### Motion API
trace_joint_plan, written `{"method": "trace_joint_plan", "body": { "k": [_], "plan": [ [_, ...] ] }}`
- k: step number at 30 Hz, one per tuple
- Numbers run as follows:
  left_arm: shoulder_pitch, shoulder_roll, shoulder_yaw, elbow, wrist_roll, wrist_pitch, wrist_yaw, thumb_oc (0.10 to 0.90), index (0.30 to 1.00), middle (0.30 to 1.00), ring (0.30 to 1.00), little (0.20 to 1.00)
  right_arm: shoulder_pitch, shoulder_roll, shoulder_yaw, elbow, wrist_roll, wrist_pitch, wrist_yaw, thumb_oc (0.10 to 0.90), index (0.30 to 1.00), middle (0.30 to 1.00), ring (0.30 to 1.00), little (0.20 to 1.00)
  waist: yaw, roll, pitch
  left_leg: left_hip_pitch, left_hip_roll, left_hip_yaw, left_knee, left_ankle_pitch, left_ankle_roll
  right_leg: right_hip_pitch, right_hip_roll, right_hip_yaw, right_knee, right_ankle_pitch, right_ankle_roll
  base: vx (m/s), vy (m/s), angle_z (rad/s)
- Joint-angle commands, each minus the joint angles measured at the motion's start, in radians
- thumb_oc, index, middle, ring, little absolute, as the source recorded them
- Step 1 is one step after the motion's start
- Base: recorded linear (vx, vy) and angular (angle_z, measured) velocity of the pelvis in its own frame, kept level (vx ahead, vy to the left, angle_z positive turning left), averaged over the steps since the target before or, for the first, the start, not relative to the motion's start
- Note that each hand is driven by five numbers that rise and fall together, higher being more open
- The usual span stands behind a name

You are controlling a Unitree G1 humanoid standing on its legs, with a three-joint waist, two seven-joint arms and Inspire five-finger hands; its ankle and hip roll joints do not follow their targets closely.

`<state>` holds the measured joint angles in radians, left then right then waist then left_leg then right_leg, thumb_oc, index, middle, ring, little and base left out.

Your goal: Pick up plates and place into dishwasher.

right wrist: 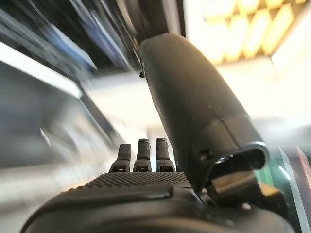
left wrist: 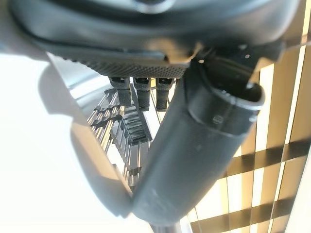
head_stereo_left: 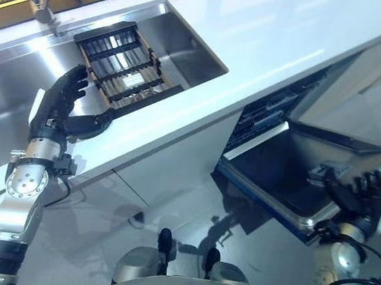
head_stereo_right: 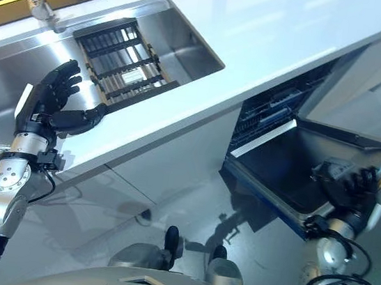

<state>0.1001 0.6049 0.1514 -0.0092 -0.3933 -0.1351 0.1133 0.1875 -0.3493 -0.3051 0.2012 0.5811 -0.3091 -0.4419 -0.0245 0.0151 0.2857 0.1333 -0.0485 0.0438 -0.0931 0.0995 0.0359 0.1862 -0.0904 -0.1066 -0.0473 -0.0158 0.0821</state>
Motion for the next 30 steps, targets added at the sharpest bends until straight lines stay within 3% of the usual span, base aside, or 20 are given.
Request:
{"method": "trace_joint_plan", "body": {
  "k": [1,3,7,16,22,24,30],
  "plan": [
    [-0.052,0.047,0.021,0.069,-0.020,-0.048,0.008,0.800,0.900,0.900,0.900,0.900,-0.071,-0.063,-0.015,-0.018,0.059,-0.112,-0.021,0.800,0.900,0.900,0.900,0.900,-0.020,-0.016,-0.059,0.014,-0.037,0.042,0.048,-0.143,0.013,-0.123,0.013,-0.013,0.092,0.030,0.077,-0.07,-0.067,-0.28],
    [-0.064,0.055,0.019,0.083,-0.022,-0.053,0.008,0.800,0.900,0.900,0.900,0.900,-0.080,-0.051,-0.027,0.037,0.195,-0.115,-0.016,0.800,0.900,0.900,0.900,0.900,-0.023,-0.014,-0.057,0.010,-0.034,0.050,0.050,-0.142,0.011,-0.127,0.014,-0.010,0.094,0.030,0.076,-0.06,-0.070,-0.24],
    [-0.101,0.063,0.000,0.102,-0.016,-0.057,0.008,0.800,0.900,0.900,0.900,0.900,-0.100,-0.023,-0.026,0.135,0.277,-0.114,-0.016,0.800,0.900,0.900,0.900,0.900,-0.023,-0.009,-0.054,0.002,-0.031,0.050,0.053,-0.138,0.008,-0.131,0.017,-0.010,0.097,0.029,0.072,-0.04,-0.080,-0.04],
    [-0.167,0.097,-0.018,0.120,-0.028,-0.041,0.001,0.800,0.900,0.900,0.900,0.900,-0.119,-0.040,-0.005,0.460,0.475,0.023,0.169,0.800,0.900,0.900,0.900,0.900,-0.009,0.008,-0.043,-0.011,-0.024,0.034,0.072,-0.137,-0.004,-0.125,0.018,-0.022,0.109,0.014,0.060,0.02,-0.098,0.01],
    [-0.214,0.110,-0.044,0.109,-0.067,-0.016,0.014,0.800,0.900,0.900,0.900,0.900,-0.180,-0.113,-0.039,0.667,0.485,0.036,0.116,0.800,0.900,0.900,0.900,0.900,0.011,0.036,-0.014,-0.063,-0.016,0.013,0.133,-0.138,-0.013,-0.146,0.009,-0.028,0.160,-0.015,0.045,-0.02,-0.092,0.04],
    [-0.250,0.125,-0.053,0.103,-0.096,-0.020,0.025,0.800,0.900,0.900,0.900,0.900,-0.218,-0.144,-0.046,0.690,0.477,0.020,0.044,0.800,0.900,0.900,0.900,0.900,0.017,0.050,0.022,-0.123,-0.012,0.003,0.197,-0.148,-0.018,-0.182,-0.002,-0.031,0.222,-0.049,0.030,-0.19,-0.056,0.11],
    [-0.333,0.158,-0.070,0.095,-0.107,-0.095,0.079,0.800,0.900,0.900,0.900,0.900,-0.295,-0.164,-0.044,0.675,0.522,-0.109,-0.148,0.800,0.900,0.900,0.900,0.900,0.022,0.054,0.135,-0.308,0.013,0.006,0.409,-0.194,-0.023,-0.309,-0.019,-0.047,0.384,-0.105,-0.031,-0.24,-0.036,0.10]
  ]
}}
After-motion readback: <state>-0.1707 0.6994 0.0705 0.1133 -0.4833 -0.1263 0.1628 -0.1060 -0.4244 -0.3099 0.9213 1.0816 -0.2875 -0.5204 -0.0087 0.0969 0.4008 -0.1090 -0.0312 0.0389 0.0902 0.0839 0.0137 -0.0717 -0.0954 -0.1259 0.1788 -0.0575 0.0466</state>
